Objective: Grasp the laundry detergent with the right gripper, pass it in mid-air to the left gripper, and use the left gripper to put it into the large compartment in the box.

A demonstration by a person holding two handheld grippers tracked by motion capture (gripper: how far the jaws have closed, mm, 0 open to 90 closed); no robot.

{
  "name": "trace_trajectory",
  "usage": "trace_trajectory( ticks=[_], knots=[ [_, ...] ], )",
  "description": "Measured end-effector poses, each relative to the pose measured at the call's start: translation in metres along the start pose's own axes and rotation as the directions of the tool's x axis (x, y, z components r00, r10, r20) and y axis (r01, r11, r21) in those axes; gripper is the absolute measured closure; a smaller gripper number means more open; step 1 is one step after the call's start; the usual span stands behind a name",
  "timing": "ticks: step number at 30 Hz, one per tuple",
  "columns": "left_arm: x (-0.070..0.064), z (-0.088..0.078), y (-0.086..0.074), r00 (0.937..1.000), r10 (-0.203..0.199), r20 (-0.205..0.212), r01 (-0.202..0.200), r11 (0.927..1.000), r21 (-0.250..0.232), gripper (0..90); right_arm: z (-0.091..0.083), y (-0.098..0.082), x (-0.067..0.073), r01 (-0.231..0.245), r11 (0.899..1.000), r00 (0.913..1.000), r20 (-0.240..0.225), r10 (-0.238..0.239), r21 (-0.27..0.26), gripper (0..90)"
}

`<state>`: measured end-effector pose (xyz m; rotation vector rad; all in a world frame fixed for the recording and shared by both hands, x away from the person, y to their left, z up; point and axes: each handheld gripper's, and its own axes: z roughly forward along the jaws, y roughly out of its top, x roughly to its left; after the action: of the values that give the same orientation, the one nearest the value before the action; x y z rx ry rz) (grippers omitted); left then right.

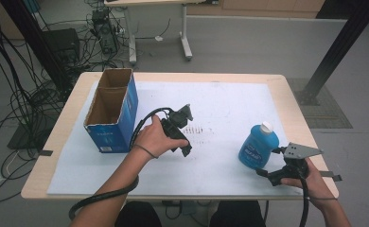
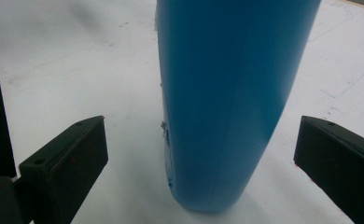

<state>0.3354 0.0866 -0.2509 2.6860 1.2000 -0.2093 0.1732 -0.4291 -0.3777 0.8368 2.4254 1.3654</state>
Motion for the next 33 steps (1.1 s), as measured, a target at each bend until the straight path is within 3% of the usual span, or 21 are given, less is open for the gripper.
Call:
trace_trajectory(
  ticks=[20,33],
  knots=[
    [0.002,-0.002,-0.001,1.0,-0.002,-0.001,0.002,1.0,-0.008,8.3,0.014,0.0,-0.001,-0.011,1.0,0.9999,0.007,0.012,-0.026,2.6],
    [0.003,0.0,-0.002,1.0,-0.006,-0.001,0.006,1.0,0.002,8.3,0.022,-0.006,-0.001,-0.045,0.997,0.9989,0.01,0.045,-0.058,2.4]
  ],
)
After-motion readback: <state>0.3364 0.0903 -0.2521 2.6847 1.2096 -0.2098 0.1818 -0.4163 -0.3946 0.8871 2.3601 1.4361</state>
